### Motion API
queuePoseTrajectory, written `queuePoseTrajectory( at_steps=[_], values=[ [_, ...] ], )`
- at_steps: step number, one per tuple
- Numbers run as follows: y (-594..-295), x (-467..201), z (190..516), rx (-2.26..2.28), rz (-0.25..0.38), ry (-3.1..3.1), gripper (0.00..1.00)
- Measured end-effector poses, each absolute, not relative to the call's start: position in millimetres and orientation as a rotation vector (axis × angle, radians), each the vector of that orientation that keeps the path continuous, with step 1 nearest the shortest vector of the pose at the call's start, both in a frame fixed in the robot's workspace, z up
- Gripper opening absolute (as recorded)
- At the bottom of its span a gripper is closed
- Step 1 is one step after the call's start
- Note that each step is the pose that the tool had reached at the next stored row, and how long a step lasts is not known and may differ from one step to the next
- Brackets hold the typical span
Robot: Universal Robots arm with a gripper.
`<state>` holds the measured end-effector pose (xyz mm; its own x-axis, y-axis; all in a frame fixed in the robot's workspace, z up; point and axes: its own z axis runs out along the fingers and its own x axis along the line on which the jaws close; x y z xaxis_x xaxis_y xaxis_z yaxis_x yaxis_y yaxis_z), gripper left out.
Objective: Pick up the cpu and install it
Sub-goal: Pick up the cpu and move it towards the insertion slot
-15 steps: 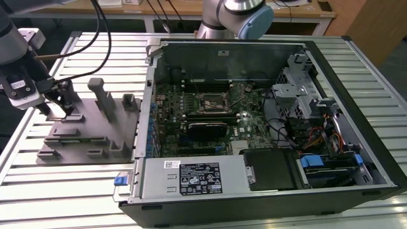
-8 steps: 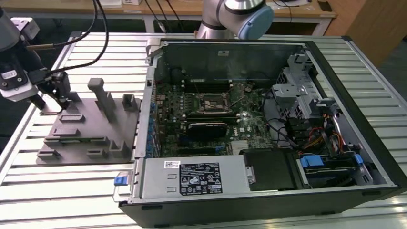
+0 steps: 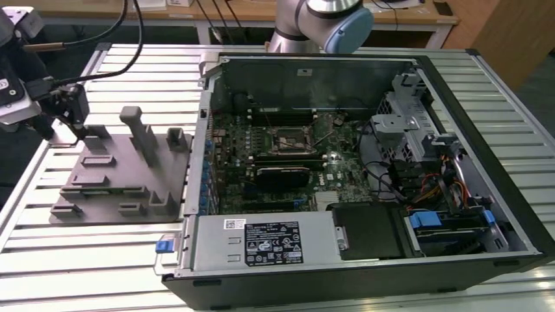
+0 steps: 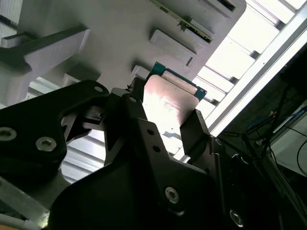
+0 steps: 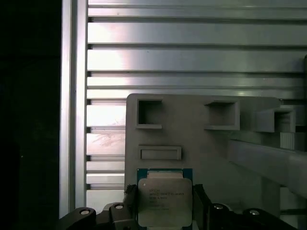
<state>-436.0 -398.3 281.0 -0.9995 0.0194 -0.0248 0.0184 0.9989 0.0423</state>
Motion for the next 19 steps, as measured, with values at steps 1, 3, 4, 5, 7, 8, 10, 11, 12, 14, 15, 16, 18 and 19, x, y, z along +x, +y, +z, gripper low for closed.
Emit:
queuePoseTrajectory(
  at_steps=[1, 3, 4, 5, 7, 8, 10, 11, 12, 14, 15, 16, 18, 19],
  values=[
    [-398.3, -436.1, 284.2, 0.029, 0.066, 3.116, 0.54],
    [-398.3, -436.1, 290.7, 0.029, 0.066, 3.115, 0.54],
    [-398.3, -436.1, 293.6, 0.03, 0.067, 3.115, 0.54],
    [-398.3, -436.1, 297.2, 0.029, 0.067, 3.115, 0.54],
    [-398.3, -436.1, 304.0, 0.03, 0.068, 3.115, 0.54],
    [-398.3, -436.0, 307.3, 0.029, 0.069, 3.115, 0.54],
    [-398.3, -436.1, 313.8, 0.03, 0.07, 3.115, 0.54],
    [-398.3, -436.1, 317.1, 0.03, 0.07, 3.115, 0.54],
    [-398.3, -436.1, 320.5, 0.03, 0.071, 3.115, 0.54],
    [-398.3, -436.1, 326.9, 0.03, 0.072, 3.114, 0.54],
    [-398.3, -436.1, 330.1, 0.03, 0.072, 3.114, 0.54],
    [-398.3, -436.1, 333.2, 0.03, 0.073, 3.114, 0.54],
    [-398.3, -436.1, 339.9, 0.03, 0.074, 3.113, 0.54],
    [-398.3, -436.1, 343.1, 0.03, 0.074, 3.113, 0.54]
  ],
)
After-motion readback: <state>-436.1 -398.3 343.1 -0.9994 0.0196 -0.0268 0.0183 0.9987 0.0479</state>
